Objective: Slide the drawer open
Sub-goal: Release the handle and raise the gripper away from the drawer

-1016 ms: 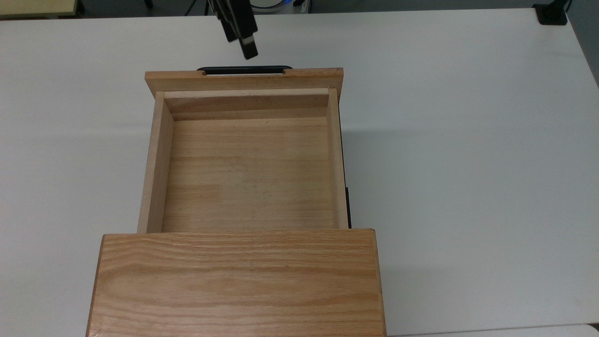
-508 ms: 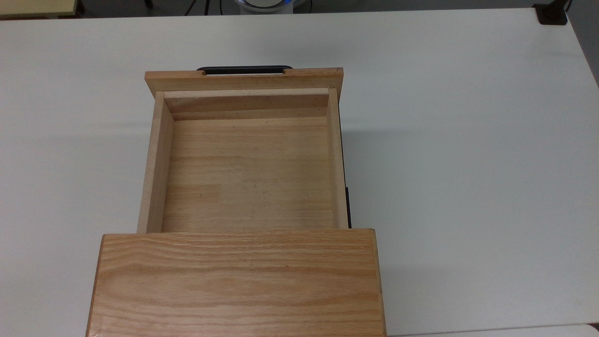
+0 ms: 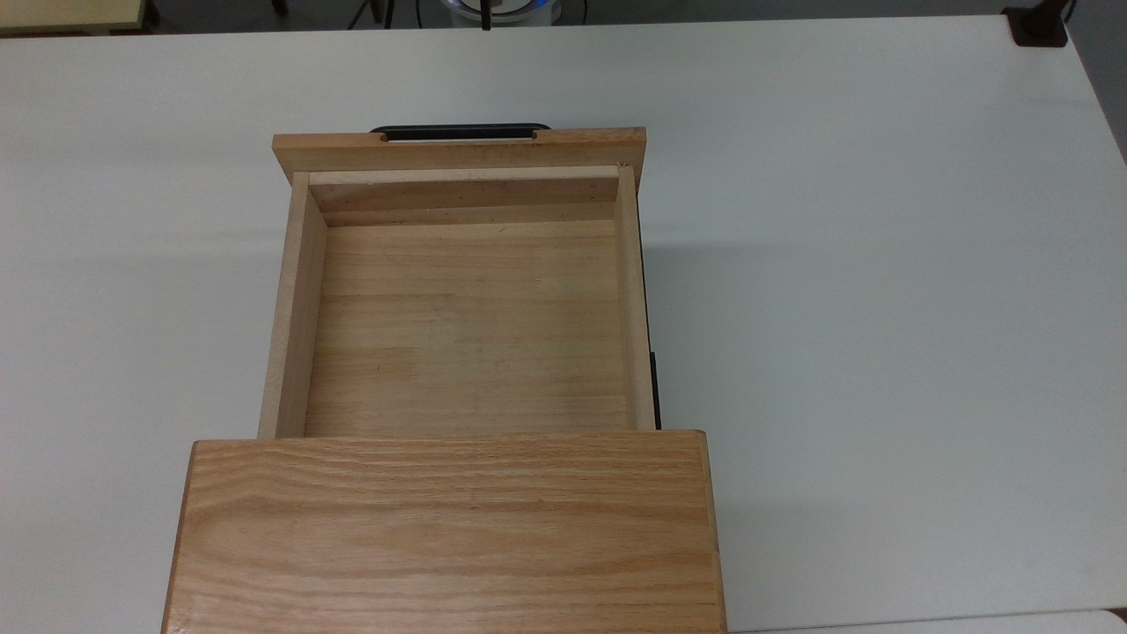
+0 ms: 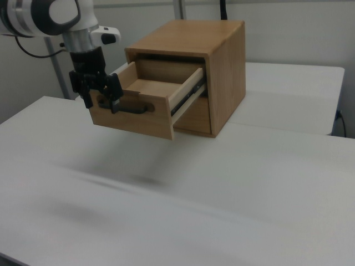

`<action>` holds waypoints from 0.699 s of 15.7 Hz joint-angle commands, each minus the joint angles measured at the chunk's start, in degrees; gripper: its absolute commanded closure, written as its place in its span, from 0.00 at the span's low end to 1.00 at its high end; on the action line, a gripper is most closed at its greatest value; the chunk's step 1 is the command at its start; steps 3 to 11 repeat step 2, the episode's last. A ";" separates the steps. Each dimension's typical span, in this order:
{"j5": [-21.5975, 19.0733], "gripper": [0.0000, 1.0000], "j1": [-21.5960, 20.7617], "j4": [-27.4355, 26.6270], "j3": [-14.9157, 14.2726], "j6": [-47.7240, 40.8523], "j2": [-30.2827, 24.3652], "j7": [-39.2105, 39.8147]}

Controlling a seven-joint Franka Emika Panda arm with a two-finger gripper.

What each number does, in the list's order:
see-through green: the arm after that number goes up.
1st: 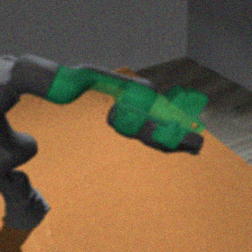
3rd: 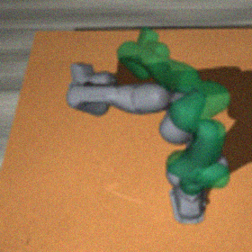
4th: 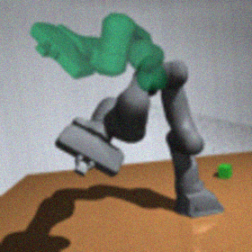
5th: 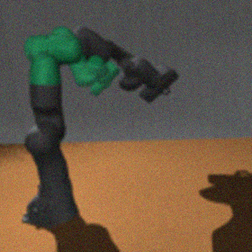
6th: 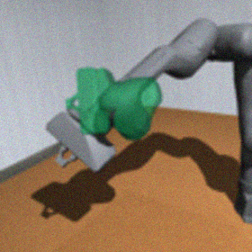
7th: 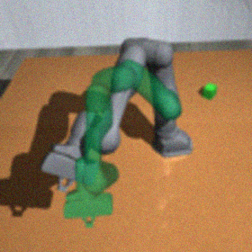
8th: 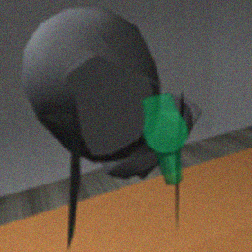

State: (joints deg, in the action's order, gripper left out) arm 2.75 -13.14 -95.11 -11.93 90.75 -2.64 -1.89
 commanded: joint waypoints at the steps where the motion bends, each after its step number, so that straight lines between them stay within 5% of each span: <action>1: 0.59 0.00 1.01 3.26 0.15 -1.72 1.67 1.80; 11: 0.59 0.00 1.27 3.35 0.15 -1.72 1.68 1.80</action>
